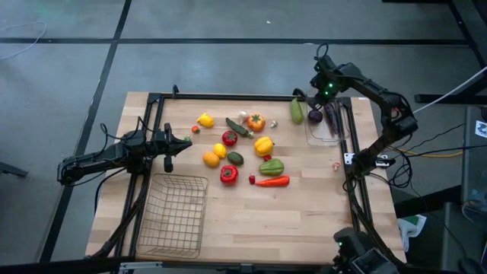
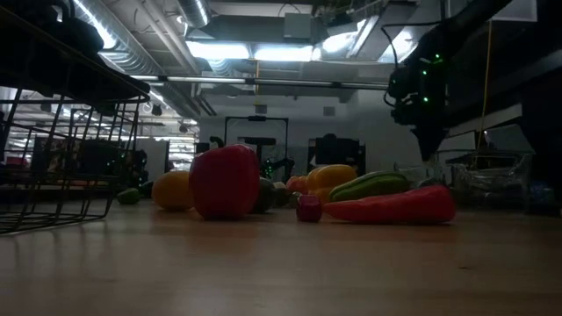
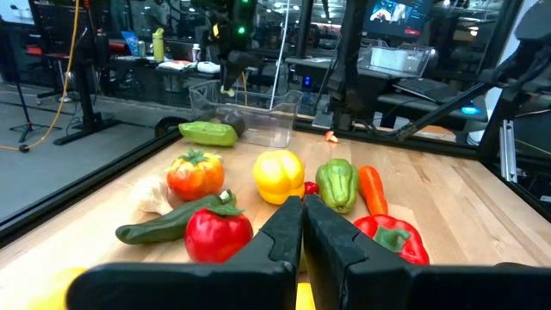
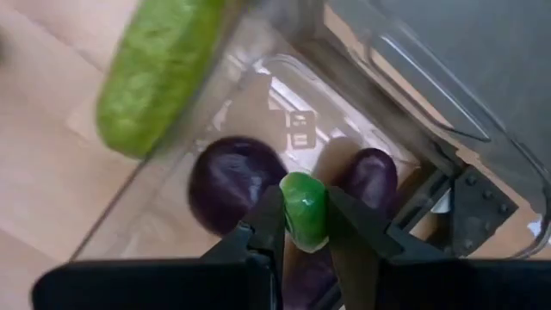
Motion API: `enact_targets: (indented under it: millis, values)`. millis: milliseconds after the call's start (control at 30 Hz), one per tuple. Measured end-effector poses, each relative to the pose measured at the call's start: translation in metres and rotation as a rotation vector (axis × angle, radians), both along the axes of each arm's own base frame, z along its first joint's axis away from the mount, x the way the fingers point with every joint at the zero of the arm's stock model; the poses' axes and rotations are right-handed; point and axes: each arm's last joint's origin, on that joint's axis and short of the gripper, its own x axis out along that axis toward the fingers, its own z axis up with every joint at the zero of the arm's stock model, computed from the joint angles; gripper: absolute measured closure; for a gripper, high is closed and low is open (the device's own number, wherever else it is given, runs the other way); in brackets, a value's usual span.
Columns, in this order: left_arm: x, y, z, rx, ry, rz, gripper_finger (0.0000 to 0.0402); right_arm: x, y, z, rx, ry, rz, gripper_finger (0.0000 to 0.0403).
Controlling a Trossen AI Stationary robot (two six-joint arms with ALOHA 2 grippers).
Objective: Sort produce into baskets
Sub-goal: Put the right green mushroom into the transparent bin
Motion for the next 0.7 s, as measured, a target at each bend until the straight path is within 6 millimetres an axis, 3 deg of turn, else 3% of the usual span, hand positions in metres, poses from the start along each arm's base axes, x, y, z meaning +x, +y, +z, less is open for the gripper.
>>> enact_targets:
  millis: [333,600,700]
  values:
    - [0.000,0.000,0.000,0.000,0.000,0.000,0.0391,-0.016,-0.005,-0.021,0.009,-0.016,-0.133,0.0331]
    - [0.000,0.000,0.000,0.000,0.000,0.000,0.0391,-0.015,-0.005,-0.023,0.015,-0.013,-0.130,0.0329]
    - [0.000,0.000,0.000,0.000,0.000,0.000,0.0391,-0.015,-0.005,-0.023,0.015,-0.013,-0.129,0.0310]
